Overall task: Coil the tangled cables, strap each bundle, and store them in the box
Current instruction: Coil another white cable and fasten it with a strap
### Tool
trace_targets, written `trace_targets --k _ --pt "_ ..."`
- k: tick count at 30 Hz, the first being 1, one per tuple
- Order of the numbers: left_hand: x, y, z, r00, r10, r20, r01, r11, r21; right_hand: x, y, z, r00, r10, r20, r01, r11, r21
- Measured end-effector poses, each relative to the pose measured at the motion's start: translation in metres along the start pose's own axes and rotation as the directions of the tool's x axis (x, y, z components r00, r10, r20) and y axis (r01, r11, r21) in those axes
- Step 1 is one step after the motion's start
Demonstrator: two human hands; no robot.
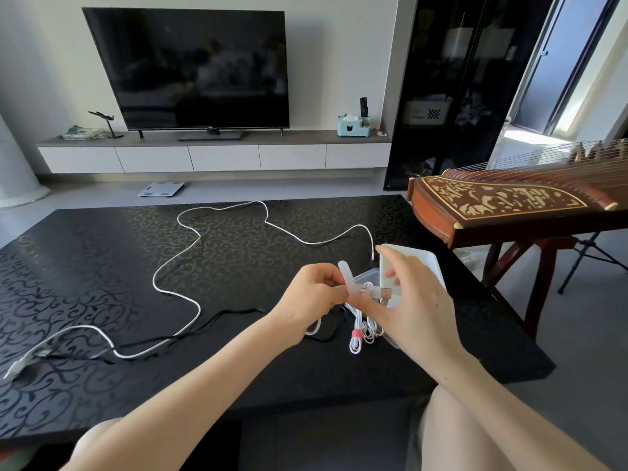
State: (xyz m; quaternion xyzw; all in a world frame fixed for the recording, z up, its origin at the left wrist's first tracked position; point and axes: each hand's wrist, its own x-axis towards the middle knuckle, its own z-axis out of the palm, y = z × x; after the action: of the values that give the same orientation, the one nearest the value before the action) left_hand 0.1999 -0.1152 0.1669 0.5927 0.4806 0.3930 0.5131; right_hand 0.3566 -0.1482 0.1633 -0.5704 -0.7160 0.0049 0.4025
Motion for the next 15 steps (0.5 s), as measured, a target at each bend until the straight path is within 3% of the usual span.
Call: trace_targets --k 2,4,7,11,13,15 --pt "0.0 0.001 -0.001 0.999 -0.023 0.039 0.025 0.999 -0.04 0.006 0.001 -0.005 0.988 -0.152 0.032 0.148 0.984 0.098" --pt "0.0 -0.001 -0.001 0.996 -0.047 0.074 0.05 0.998 -0.039 0.009 -0.002 -0.008 0.976 -0.212 0.047 0.195 0.951 0.239" --pt "-0.005 -0.008 0.003 0.986 -0.103 0.128 0.113 0.991 -0.072 0.015 -0.001 -0.011 0.988 -0.127 0.083 0.08 0.902 0.423" --pt "-0.004 -0.013 -0.001 0.978 -0.152 0.141 0.178 0.964 -0.197 0.018 0.008 -0.011 0.949 0.036 0.314 -0.166 0.903 0.396" --pt "-0.003 -0.011 -0.003 0.978 -0.149 0.143 0.176 0.964 -0.198 0.015 0.008 -0.007 0.922 0.035 0.387 -0.202 0.893 0.401" --pt "-0.002 -0.009 -0.002 0.976 -0.155 0.155 0.184 0.964 -0.192 0.015 0.005 -0.005 0.939 -0.01 0.343 -0.143 0.897 0.418"
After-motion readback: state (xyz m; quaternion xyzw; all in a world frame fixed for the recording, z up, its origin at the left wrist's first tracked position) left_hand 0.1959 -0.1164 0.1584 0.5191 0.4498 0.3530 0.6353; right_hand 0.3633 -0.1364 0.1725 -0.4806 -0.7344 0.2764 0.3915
